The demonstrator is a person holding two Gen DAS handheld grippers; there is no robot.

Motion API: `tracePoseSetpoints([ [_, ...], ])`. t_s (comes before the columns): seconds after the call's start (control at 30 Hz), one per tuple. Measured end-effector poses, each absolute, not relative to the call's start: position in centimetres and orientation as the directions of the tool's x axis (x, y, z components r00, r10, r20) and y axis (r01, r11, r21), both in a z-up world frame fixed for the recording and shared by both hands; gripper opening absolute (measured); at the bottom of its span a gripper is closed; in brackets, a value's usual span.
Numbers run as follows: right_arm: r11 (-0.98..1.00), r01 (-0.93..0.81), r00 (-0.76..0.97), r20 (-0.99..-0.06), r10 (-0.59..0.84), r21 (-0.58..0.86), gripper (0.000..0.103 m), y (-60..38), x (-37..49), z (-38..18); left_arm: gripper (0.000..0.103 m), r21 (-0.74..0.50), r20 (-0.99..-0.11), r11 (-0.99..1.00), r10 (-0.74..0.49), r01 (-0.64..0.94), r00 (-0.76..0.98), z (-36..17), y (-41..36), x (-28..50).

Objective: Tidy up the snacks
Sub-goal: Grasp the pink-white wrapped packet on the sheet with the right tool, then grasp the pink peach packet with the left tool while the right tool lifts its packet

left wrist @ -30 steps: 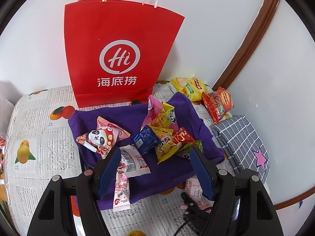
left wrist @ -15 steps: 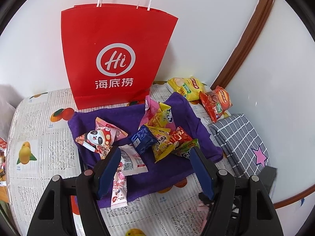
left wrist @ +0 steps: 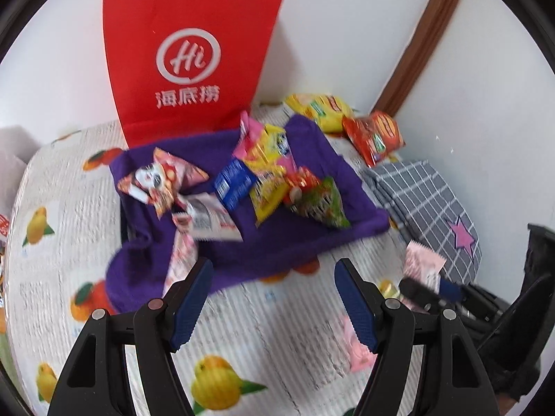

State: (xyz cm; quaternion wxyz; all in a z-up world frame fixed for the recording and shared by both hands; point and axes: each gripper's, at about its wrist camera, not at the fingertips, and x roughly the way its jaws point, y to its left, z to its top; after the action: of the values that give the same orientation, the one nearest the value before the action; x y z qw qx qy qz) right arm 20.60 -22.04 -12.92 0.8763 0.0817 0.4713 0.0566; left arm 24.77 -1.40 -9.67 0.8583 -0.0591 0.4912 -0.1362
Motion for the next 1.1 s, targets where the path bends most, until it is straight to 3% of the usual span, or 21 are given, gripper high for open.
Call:
tracePoseSetpoints([
  [0.3,0.976,0.015,0.566,-0.806,0.172,0.218,0.038,-26.3,17.2,-12.9,0.071,-0.195,-0.833,0.952,-0.288,0.236,0.473,-9.4,-6.0,21.2],
  [0.6,0.972,0.065,0.574,-0.805,0.149,0.226,0.038,-30.9,14.5,-13.5,0.071,-0.244,-0.865,0.928,-0.339,0.281,0.37,-13.3,-11.1,18.9],
  [1.1,0.96,0.099,0.541,-0.824,0.169,0.262,0.038,-34.6,13.4,-16.3,0.069,-0.166,-0.937,0.964,-0.22,0.208,0.271,-20.2,-15.0,18.7],
])
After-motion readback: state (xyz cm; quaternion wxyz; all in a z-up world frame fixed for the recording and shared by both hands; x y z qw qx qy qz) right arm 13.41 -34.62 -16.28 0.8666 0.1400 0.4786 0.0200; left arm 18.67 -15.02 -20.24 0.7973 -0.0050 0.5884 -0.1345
